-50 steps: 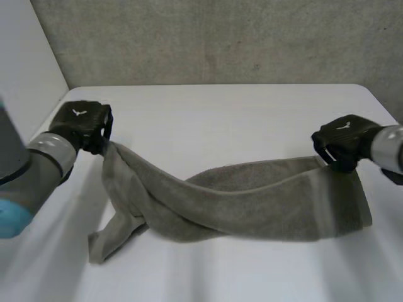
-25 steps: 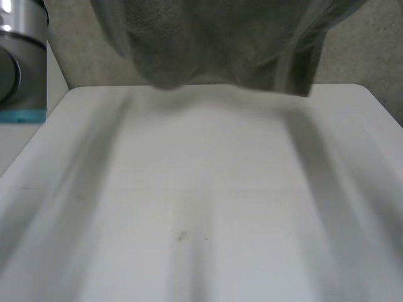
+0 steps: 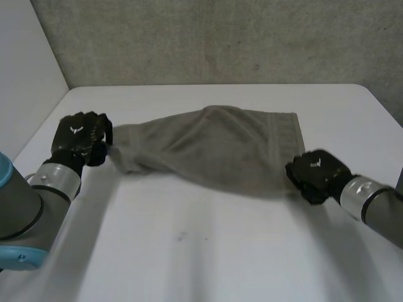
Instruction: Fold the towel.
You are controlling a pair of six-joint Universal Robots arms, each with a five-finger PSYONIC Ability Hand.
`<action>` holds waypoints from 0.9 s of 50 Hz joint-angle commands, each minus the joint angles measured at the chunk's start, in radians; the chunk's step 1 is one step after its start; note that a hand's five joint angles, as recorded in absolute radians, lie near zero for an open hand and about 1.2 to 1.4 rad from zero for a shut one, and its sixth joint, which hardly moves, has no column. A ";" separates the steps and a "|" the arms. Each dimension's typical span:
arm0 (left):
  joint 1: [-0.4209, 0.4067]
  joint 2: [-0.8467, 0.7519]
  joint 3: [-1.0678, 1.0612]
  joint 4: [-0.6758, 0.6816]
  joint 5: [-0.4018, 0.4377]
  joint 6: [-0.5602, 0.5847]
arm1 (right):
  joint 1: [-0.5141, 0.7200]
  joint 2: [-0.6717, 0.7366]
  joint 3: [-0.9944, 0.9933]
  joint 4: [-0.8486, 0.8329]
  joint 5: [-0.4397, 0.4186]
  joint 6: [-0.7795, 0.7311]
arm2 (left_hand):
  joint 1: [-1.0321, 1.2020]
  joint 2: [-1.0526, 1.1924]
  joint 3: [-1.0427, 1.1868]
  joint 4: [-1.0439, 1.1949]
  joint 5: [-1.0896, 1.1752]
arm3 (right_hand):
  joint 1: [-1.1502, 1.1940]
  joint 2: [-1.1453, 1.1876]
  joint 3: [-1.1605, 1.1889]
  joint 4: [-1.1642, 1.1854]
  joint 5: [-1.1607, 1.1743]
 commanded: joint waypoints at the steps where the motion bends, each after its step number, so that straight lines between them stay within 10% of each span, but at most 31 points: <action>1: 0.026 -0.009 0.014 -0.016 -0.008 -0.001 | -0.044 0.059 0.002 -0.008 -0.008 0.061 | 0.222 0.178 0.181 0.178 0.191 | 0.424 0.231 0.207 0.203 0.239; 12: 0.028 -0.009 0.011 -0.016 -0.012 -0.001 | -0.064 0.066 0.007 -0.009 0.004 0.068 | 0.222 0.178 0.181 0.178 0.191 | -0.109 -0.302 -0.326 -0.330 -0.294; 41: 0.042 -0.009 0.012 -0.017 -0.012 0.001 | -0.061 0.132 -0.015 -0.055 0.007 0.171 | 0.222 0.178 0.181 0.178 0.191 | -0.086 -0.279 -0.303 -0.307 -0.271; 45: 0.046 -0.009 0.012 -0.017 -0.012 0.001 | -0.061 0.133 -0.027 -0.059 0.008 0.174 | 0.222 0.178 0.181 0.178 0.191 | 0.195 0.001 -0.023 -0.027 0.009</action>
